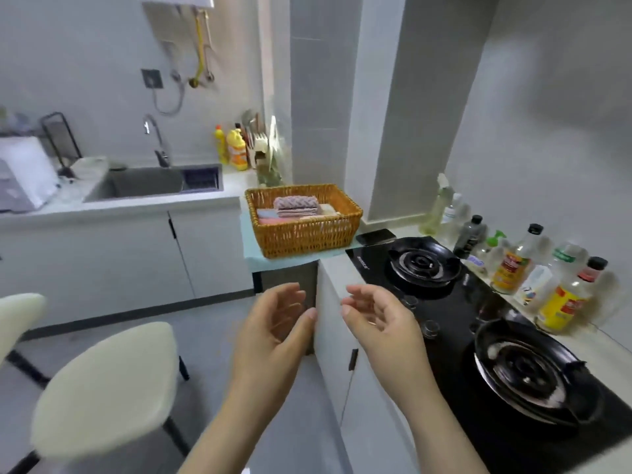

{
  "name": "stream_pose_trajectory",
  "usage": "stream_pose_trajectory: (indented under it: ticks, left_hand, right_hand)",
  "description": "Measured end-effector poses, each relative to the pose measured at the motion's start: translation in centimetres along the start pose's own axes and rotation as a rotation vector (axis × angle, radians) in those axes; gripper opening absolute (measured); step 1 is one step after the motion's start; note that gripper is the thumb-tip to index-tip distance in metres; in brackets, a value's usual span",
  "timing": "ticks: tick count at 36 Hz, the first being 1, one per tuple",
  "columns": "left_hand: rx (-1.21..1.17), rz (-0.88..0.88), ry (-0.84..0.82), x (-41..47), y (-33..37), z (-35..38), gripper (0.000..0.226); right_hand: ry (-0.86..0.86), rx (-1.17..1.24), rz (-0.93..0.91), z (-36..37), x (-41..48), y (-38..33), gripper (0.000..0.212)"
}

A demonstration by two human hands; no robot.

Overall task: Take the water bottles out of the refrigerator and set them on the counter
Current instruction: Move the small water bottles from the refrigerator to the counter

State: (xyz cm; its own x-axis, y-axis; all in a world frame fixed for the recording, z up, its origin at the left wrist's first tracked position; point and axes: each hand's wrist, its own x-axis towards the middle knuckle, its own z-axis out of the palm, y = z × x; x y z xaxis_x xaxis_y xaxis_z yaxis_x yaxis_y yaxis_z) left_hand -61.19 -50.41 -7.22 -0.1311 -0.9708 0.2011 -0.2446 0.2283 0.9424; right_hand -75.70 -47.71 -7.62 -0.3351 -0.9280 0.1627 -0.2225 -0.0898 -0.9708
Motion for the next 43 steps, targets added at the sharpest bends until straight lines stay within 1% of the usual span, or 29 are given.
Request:
stream_pose_trajectory:
  ticks: [5,12,15,24,30,33,37,43]
  left_hand:
    - [0.049,-0.014,0.139,-0.2,-1.8,-7.5,0.027]
    - [0.019,-0.083,0.421,-0.8,-3.6,-15.4,0.029]
    - [0.016,-0.110,0.547,-1.5,-4.2,-17.8,0.026]
    - [0.077,-0.178,0.936,-4.7,-4.6,-22.5,0.024]
    - [0.149,-0.241,1.151,-8.6,-4.3,-24.6,0.027]
    - [0.157,-0.268,1.247,-11.2,-4.1,-25.8,0.023]
    - [0.180,-0.251,1.364,-13.9,-3.3,-27.7,0.025]
    - [0.179,-0.225,1.483,-18.0,-2.6,-30.9,0.025]
  right_hand:
    - [-0.150,0.009,-0.057,8.2,0.4,-1.4,0.023]
    - [-0.403,0.043,-0.111,17.5,1.3,-3.5,0.023]
    - [-0.515,0.070,-0.132,20.6,1.7,-4.5,0.022]
    - [-0.887,0.157,-0.225,28.3,1.9,-6.9,0.022]
    - [-1.106,0.260,-0.280,32.9,-0.7,-8.4,0.021]
    - [-1.215,0.299,-0.310,34.8,-2.9,-9.4,0.021]
    - [-1.344,0.328,-0.353,37.4,-6.1,-11.1,0.021]
    - [-1.460,0.370,-0.400,41.2,-11.2,-13.2,0.021]
